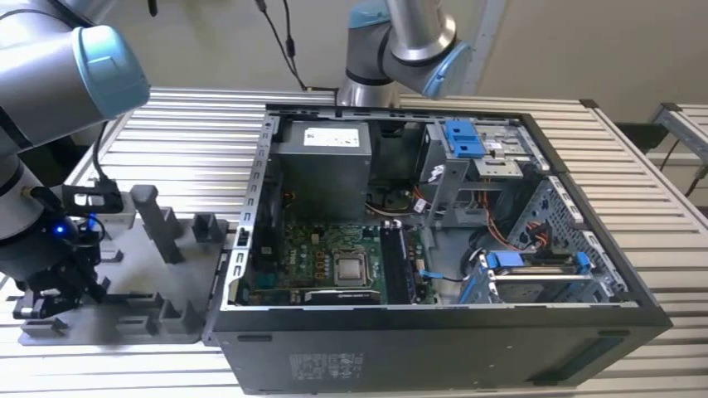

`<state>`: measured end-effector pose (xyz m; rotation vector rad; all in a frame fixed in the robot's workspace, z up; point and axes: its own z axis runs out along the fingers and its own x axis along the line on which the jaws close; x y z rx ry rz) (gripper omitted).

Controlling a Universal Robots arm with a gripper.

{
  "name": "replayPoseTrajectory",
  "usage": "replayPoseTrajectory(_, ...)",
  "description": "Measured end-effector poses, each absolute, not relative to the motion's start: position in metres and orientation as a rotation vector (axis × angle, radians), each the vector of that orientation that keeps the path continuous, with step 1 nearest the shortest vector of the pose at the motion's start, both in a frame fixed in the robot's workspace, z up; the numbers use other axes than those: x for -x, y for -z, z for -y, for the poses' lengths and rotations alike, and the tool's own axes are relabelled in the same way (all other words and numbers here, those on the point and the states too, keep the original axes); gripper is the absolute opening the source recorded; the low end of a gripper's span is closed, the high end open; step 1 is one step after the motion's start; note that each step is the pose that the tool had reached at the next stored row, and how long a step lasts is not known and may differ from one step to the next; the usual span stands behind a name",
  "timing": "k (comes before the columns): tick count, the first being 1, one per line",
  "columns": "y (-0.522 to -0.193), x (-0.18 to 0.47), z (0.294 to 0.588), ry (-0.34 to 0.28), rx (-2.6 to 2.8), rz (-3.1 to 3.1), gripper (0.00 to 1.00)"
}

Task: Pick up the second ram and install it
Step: 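Pick up the second ram and move it above second insertion slot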

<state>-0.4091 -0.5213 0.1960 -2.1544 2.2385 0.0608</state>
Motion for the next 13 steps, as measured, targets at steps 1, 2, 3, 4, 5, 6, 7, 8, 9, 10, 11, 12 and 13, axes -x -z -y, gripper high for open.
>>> replayPoseTrajectory(1,-0.196,0.4091,0.5213,-0.061,2.155,-2.238,0.14)
replayPoseTrajectory(2,-0.196,0.4091,0.5213,-0.061,2.156,-2.237,0.14)
replayPoseTrajectory(3,-0.196,0.4091,0.5213,-0.061,2.156,-2.237,0.14)
replayPoseTrajectory(4,-0.196,0.4091,0.5213,-0.061,2.157,-2.236,0.14)
replayPoseTrajectory(5,-0.196,0.4091,0.5213,-0.061,2.157,-2.236,0.14)
replayPoseTrajectory(6,-0.196,0.4091,0.5213,-0.061,2.158,-2.235,0.14)
replayPoseTrajectory(7,-0.196,0.4092,0.5213,-0.061,2.159,-2.235,0.14)
replayPoseTrajectory(8,-0.196,0.4091,0.5213,-0.061,2.159,-2.234,0.14)
replayPoseTrajectory(9,-0.196,0.4092,0.5213,-0.061,2.16,-2.234,0.14)
replayPoseTrajectory(10,-0.196,0.4091,0.5213,-0.061,2.16,-2.233,0.14)
replayPoseTrajectory(11,-0.196,0.4092,0.5213,-0.061,2.161,-2.233,0.14)
replayPoseTrajectory(12,-0.196,0.4091,0.5213,-0.061,2.161,-2.232,0.14)
replayPoseTrajectory(13,-0.196,0.4092,0.5213,-0.061,2.162,-2.231,0.14)
